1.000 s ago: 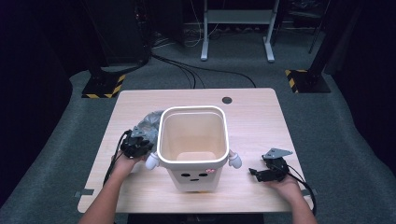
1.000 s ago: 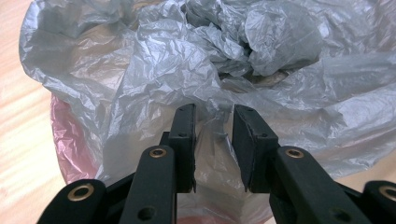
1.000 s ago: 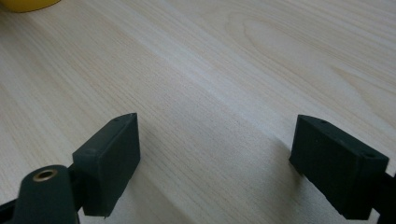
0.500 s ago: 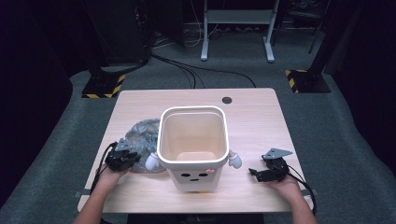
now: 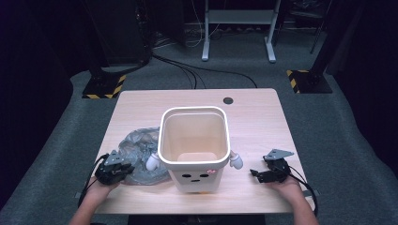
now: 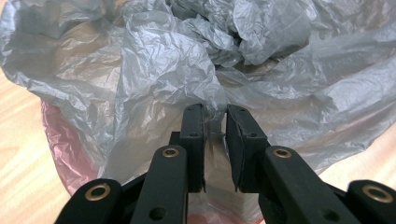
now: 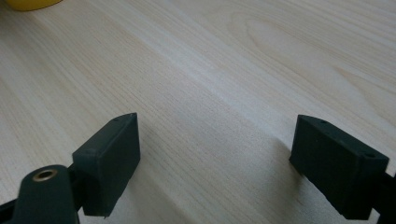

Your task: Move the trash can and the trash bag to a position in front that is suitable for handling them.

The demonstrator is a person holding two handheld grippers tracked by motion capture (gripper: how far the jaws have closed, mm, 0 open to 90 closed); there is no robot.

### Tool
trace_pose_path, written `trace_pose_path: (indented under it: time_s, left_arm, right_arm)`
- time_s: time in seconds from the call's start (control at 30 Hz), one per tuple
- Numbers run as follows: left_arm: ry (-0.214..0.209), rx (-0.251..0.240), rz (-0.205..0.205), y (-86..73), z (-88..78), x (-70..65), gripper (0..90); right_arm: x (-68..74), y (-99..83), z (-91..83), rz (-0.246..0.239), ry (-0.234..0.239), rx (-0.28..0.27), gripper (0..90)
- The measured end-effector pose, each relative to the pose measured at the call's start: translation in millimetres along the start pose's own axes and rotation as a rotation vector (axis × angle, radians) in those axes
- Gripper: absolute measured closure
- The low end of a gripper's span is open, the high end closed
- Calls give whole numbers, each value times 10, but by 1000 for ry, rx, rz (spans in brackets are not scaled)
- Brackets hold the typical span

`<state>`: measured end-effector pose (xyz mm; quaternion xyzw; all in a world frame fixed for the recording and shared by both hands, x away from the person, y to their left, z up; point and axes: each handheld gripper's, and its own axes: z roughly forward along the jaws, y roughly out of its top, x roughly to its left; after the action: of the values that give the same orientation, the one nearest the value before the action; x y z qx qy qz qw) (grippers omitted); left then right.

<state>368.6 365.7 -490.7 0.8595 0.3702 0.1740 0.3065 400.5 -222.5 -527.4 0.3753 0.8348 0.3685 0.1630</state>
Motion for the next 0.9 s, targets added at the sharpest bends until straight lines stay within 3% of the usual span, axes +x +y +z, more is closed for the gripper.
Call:
trace_pose_path:
  time_s: [0.43, 0.67, 0.73, 0.83, 0.9]
  left_arm:
    - [-5, -5, 0, -155, -154, -40, 782]
    - [-1, -18, -24, -197, -204, -44, 776]
    - [-5, -42, -35, -194, -219, -45, 731]
    - [-16, -78, -68, -182, -245, -46, 533]
    - [-21, -98, -81, -182, -263, -52, 462]
  right_arm:
    - [3, -1, 0, 1, -1, -1, 146]
    - [5, -2, 0, 0, -1, -1, 146]
    - [5, -2, -1, 1, 0, -1, 146]
    - [6, -2, -1, 1, 0, -1, 146]
    - [9, -3, -3, 1, -1, -1, 148]
